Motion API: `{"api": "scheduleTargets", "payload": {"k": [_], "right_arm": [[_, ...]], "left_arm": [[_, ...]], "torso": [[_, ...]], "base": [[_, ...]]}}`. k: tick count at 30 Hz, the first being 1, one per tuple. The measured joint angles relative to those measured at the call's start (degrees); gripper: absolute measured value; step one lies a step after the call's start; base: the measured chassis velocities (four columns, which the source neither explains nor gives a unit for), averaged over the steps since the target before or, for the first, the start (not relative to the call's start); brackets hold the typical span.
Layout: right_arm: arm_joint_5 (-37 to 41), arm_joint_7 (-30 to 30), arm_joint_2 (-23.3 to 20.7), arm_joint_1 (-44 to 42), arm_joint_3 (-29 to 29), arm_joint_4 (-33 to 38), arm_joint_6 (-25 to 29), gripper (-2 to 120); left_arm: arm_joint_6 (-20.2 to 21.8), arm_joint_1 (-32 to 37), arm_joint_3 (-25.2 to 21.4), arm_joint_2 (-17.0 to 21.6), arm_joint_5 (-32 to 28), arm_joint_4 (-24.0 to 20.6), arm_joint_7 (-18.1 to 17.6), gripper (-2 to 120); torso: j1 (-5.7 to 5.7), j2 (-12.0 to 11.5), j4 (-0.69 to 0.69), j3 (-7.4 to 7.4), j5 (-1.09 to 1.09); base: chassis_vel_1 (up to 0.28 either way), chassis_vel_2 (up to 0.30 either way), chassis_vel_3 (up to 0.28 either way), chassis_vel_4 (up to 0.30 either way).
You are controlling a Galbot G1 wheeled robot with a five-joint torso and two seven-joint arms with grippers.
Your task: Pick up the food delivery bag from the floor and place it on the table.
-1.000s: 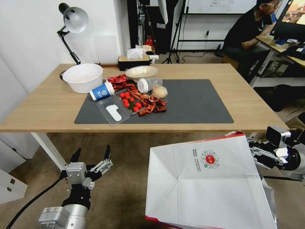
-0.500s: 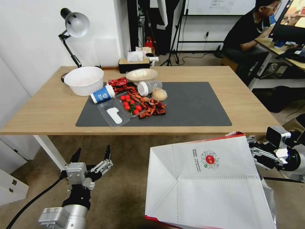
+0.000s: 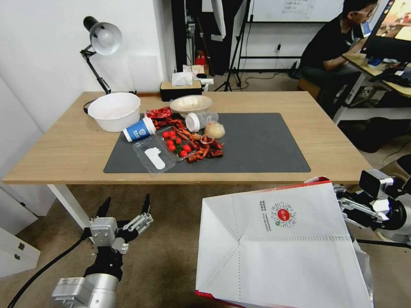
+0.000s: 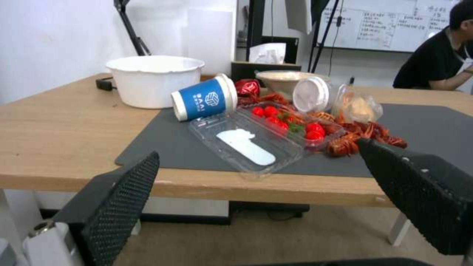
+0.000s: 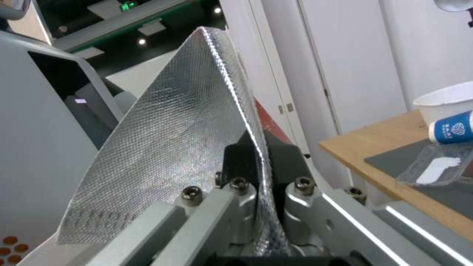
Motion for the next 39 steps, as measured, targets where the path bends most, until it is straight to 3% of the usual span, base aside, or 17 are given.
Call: {"api": "scheduleTargets", "payload": {"k": [16,24,28,31,32,35,39], "right_arm": [[1.65,1.60,0.11,-0.28,0.99,0.11,0.80,0],[6.85,4.70,-2.20,-0.59,5.35,-0.46,1.73,0],[11.20,11.43,-3.35,-0.09,7.77,-0.22,3.38,0],[16.46,19.91,-4.86,0.35,10.61,0.79,5.64,0],[16.46,19.91,-4.86,0.35,10.61,0.79,5.64,0],[21.81,30.24,-7.09,1.12,12.73,1.78,8.38,0],[26.02,37.36,-8.92,2.73,13.66,1.81,9.99,0]], "left_arm": [[-0.55,0.67,-0.28,0.26,-0.07,-0.18,-0.21,100],[-0.85,1.48,-0.51,-0.01,0.41,-0.84,-0.28,100],[-0.85,1.49,-0.57,-0.14,0.59,-0.97,-0.26,100],[-1.16,1.53,-0.57,-0.23,0.70,-0.88,-0.25,100],[-1.16,1.53,-0.57,-0.23,0.70,-0.88,-0.25,100],[-1.59,1.44,-0.48,-0.32,0.82,-0.53,-0.37,100],[-1.71,1.31,-0.52,-0.17,0.81,-0.47,-0.56,100]], "torso": [[-0.17,-0.41,0.01,-0.23,0.00],[-0.23,-0.53,-0.01,-0.30,0.00],[-0.26,-0.58,0.00,-0.32,0.01],[-0.27,-0.61,0.00,-0.35,0.01],[-0.27,-0.61,0.00,-0.35,0.01],[-0.28,-0.64,0.01,-0.36,0.00],[-0.29,-0.67,0.00,-0.37,0.00]], "base": [[0.000,0.000,0.000,0.000],[0.000,0.000,0.000,0.000],[0.000,0.000,0.000,0.000],[0.000,0.000,0.000,0.000],[0.000,0.000,0.000,0.000],[0.000,0.000,0.000,0.000],[0.000,0.000,0.000,0.000]]}}
